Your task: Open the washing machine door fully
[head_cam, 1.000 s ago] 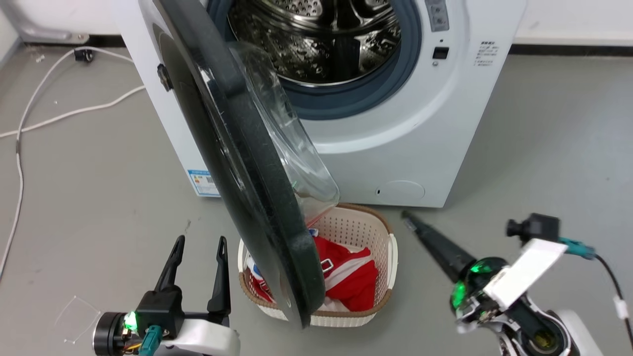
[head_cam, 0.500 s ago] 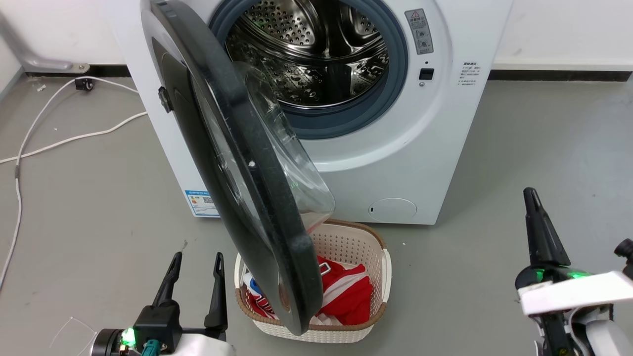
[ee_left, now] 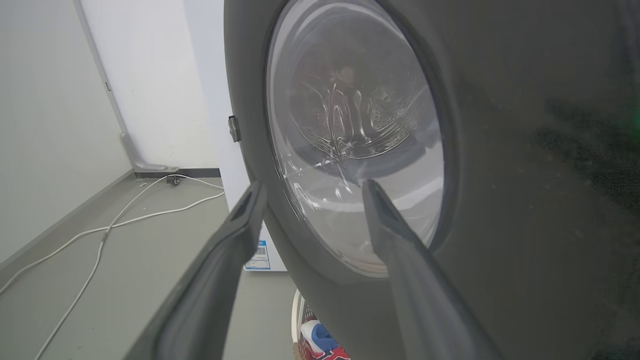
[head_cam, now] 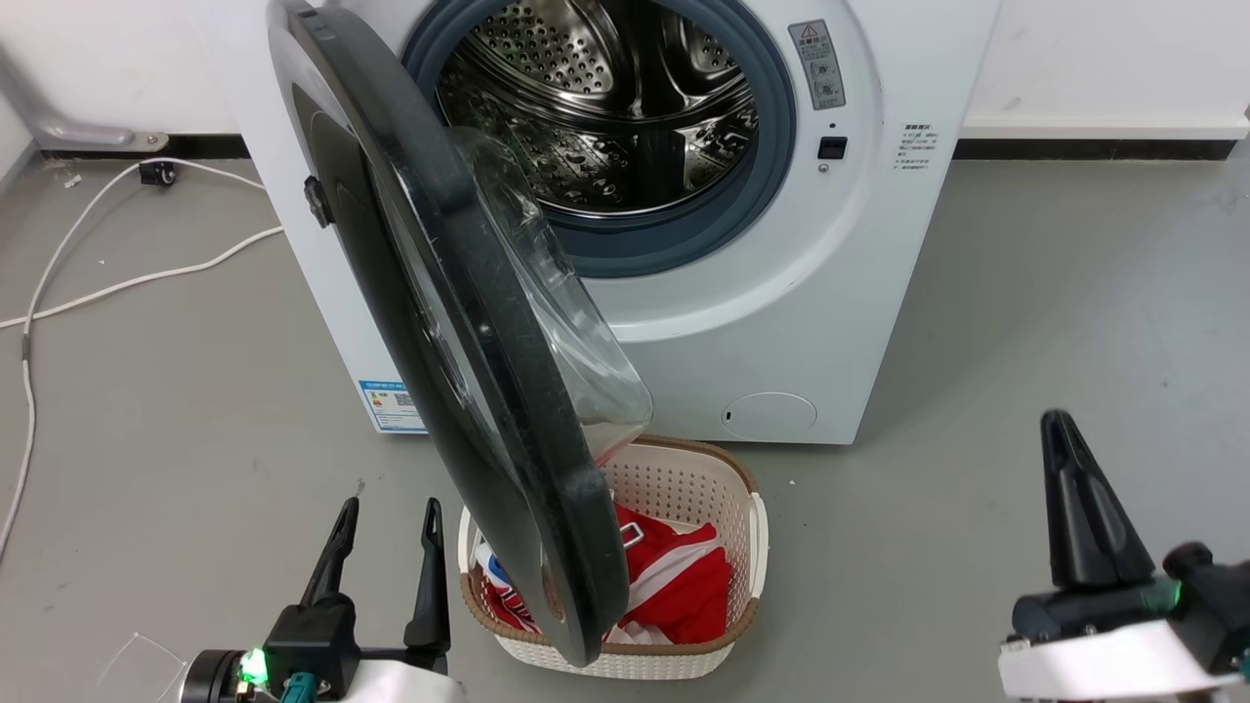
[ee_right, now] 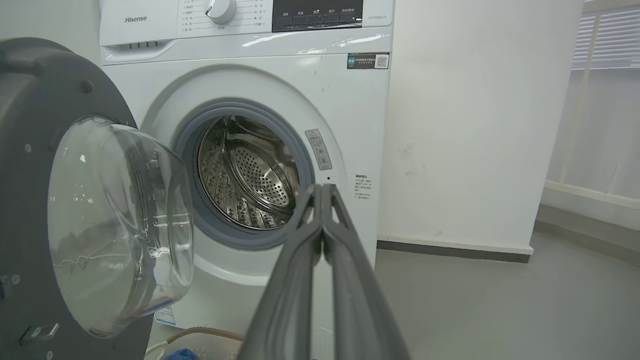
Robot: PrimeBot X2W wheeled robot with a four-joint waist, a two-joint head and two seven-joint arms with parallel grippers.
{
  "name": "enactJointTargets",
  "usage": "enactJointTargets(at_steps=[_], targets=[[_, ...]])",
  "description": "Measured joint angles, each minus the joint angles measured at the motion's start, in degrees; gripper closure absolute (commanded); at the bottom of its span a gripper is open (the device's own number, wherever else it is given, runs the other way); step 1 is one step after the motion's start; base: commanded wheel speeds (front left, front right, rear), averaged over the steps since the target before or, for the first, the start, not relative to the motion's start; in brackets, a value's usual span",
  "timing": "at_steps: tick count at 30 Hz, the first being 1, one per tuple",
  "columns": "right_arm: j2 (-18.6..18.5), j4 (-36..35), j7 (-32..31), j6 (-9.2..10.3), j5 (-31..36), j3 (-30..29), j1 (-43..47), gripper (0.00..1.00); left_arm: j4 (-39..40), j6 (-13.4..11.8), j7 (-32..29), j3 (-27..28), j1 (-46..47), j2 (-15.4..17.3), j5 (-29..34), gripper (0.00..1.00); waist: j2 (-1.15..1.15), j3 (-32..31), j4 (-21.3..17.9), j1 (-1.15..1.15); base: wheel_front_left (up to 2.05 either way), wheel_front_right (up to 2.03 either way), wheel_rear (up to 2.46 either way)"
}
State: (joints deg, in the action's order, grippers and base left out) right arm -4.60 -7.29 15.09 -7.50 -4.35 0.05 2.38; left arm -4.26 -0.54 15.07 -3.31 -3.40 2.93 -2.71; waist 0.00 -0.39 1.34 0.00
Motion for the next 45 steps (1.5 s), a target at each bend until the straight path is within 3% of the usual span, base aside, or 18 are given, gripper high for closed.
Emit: enactJointTargets(at_steps=[5, 9, 11, 12, 31, 32, 33, 45], targets=[[1.38, 1.27, 0.0, 0.0, -0.45, -2.36, 3.86, 1.0, 0.09, -0.14, 0.0, -0.04, 0.0, 0.0, -0.04, 0.0, 0.0, -0.24, 0.16, 0.0, 0.0, 0.0, 0.0], [1.55, 3.21, 0.0, 0.0, -4.82, -4.2, 5.98, 1.0, 0.16, -0.22, 0.0, -0.03, -0.07, 0.0, -0.04, 0.0, 0.0, -0.54, 0.2, 0.0, 0.0, 0.0, 0.0], [1.55, 3.86, -0.01, 0.0, -5.32, -4.02, 6.74, 0.55, 0.23, -0.26, 0.0, -0.02, -0.23, 0.0, -0.04, 0.0, 0.0, -0.71, 0.19, 0.0, 0.0, 0.0, 0.0], [1.58, 4.05, 0.0, 0.0, -5.55, -3.81, 7.15, 0.0, 0.25, -0.34, 0.0, 0.02, -0.3, 0.0, -0.04, 0.0, 0.0, -0.79, 0.16, 0.0, 0.0, 0.0, 0.0], [1.65, 4.47, 0.0, 0.0, -7.03, -3.86, 8.17, 0.0, 0.24, -0.73, 0.0, 0.51, -0.76, 0.0, -0.05, 0.0, 0.0, -0.83, 0.23, 0.0, 0.0, 0.0, 0.0], [1.65, 4.47, 0.0, 0.0, -7.03, -3.86, 8.17, 0.0, 0.24, -0.74, 0.0, 0.58, -0.77, 0.0, -0.07, 0.58, 0.0, -0.85, 0.25, 0.0, 0.0, 0.0, 0.0], [1.65, 4.48, 0.0, 0.0, -7.03, -3.9, 8.17, 0.0, 0.26, -1.0, 0.0, 0.66, -0.77, 0.0, -0.07, 1.0, 0.0, -0.86, 0.27, 0.0, 0.0, 0.0, 0.0], [1.65, 4.69, 0.0, 0.0, -6.41, -3.8, 8.16, 0.0, 3.77, -0.89, 0.0, 3.87, 1.58, 0.12, -0.37, 1.0, 0.0, -0.69, 0.44, 0.0, 0.0, 0.0, 0.0]])
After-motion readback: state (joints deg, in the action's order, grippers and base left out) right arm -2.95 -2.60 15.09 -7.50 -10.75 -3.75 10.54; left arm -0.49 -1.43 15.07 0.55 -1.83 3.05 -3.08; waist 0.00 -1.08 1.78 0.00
